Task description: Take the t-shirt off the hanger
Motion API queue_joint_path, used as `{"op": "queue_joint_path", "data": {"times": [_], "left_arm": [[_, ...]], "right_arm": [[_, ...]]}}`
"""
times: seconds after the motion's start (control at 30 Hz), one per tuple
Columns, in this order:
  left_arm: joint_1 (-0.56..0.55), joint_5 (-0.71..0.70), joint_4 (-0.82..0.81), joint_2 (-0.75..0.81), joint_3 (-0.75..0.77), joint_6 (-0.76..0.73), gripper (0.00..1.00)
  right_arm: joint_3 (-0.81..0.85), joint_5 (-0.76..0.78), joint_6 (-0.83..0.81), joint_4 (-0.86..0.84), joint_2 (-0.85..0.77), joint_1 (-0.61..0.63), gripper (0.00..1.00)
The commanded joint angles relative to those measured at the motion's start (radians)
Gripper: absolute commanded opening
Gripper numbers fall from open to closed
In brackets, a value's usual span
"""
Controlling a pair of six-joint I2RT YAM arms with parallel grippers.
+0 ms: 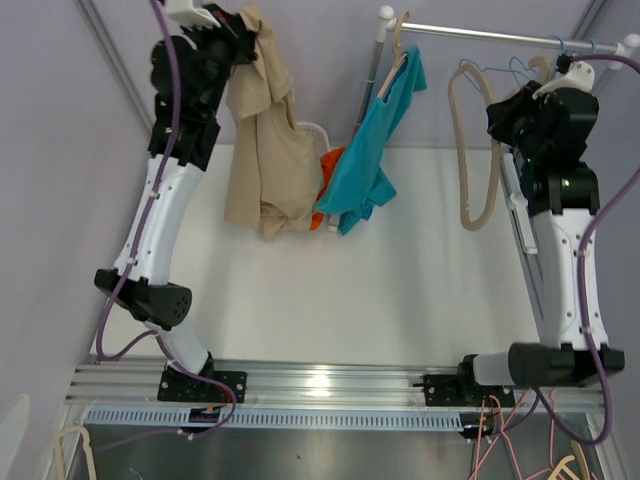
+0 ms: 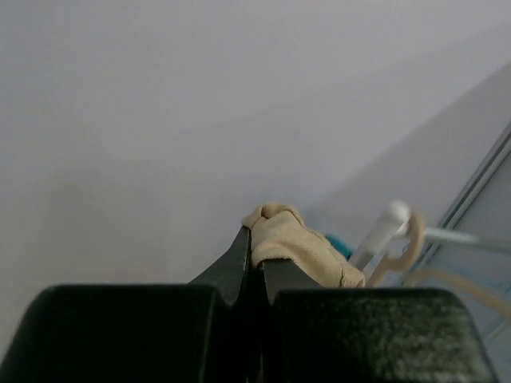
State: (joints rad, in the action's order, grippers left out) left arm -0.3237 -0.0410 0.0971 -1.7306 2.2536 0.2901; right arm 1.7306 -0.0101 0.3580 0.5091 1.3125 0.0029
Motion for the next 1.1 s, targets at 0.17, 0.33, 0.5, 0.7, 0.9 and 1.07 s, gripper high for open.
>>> {"op": "queue_joint_path", "data": {"times": [0.17, 0.33, 0.5, 0.7, 0.9, 1.07], "left_arm": [[-0.037, 0.170, 0.000, -0.312, -0.382, 0.357, 0.00], [-0.061, 0.277, 0.134, -0.544, -0.315, 0.472, 0.01], [-0.041, 0.466, 0.142, -0.655, -0.328, 0.526, 0.01], [-0.048, 0.369, 0.168, -0.525, -0.393, 0.443, 0.01], [-0.080, 0.248, 0.230, -0.336, -0.431, 0.376, 0.19], [-0.129, 0.090, 0.254, -0.173, -0.454, 0.296, 0.59]], "right_arm": [[0.319, -0.115, -0.143, -0.079, 0.338, -0.060, 0.00], [0.629, -0.217, -0.139, -0.019, 0.528, -0.136, 0.00], [0.765, -0.359, -0.090, -0.039, 0.669, -0.211, 0.00], [0.704, -0.361, -0.070, -0.119, 0.662, -0.221, 0.00], [0.713, -0.387, -0.053, -0.104, 0.688, -0.221, 0.00], [0.741, -0.433, -0.018, -0.087, 0.732, -0.236, 0.00]]}}
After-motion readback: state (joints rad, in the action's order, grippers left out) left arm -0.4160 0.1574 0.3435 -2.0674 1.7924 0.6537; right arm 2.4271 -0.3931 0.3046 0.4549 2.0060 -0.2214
